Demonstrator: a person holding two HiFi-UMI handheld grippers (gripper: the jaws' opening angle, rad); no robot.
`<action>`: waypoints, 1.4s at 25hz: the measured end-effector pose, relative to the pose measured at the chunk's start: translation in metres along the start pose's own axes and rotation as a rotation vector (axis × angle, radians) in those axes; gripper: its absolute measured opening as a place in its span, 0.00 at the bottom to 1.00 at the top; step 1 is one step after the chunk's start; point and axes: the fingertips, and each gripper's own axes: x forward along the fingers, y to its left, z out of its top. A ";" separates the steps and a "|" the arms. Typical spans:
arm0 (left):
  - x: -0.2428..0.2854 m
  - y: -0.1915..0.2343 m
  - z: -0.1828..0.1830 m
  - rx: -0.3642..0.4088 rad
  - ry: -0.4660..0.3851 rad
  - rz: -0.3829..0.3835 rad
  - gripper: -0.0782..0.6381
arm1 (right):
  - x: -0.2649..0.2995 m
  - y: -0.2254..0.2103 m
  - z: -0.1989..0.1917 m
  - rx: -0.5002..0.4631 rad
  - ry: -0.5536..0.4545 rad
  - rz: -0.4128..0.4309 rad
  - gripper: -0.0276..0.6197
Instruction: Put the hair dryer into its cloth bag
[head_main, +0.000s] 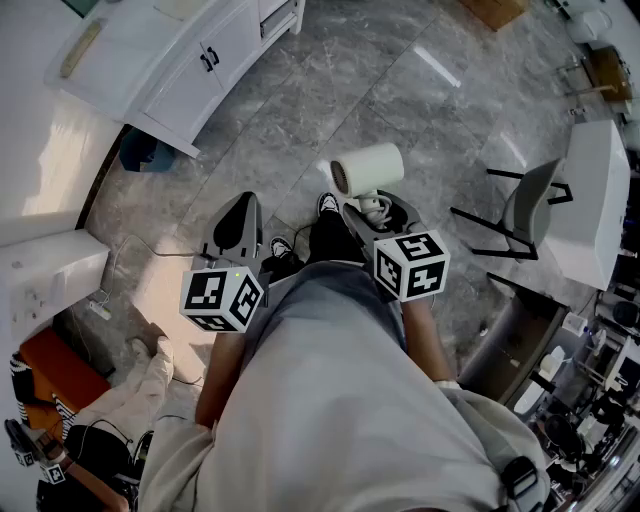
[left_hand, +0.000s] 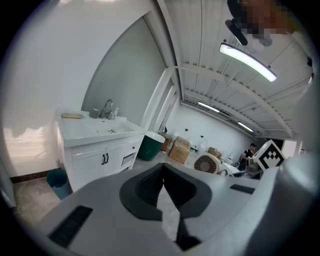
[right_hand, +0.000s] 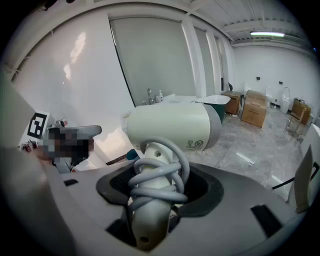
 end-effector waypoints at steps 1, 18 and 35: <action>-0.002 -0.001 0.000 0.003 0.002 -0.004 0.12 | -0.002 0.001 0.000 -0.004 -0.002 -0.005 0.43; 0.018 0.025 0.010 -0.010 0.020 0.015 0.12 | 0.031 0.010 0.038 0.015 -0.038 0.062 0.43; 0.169 0.043 0.085 0.048 0.022 0.071 0.12 | 0.131 -0.089 0.155 -0.005 0.006 0.116 0.43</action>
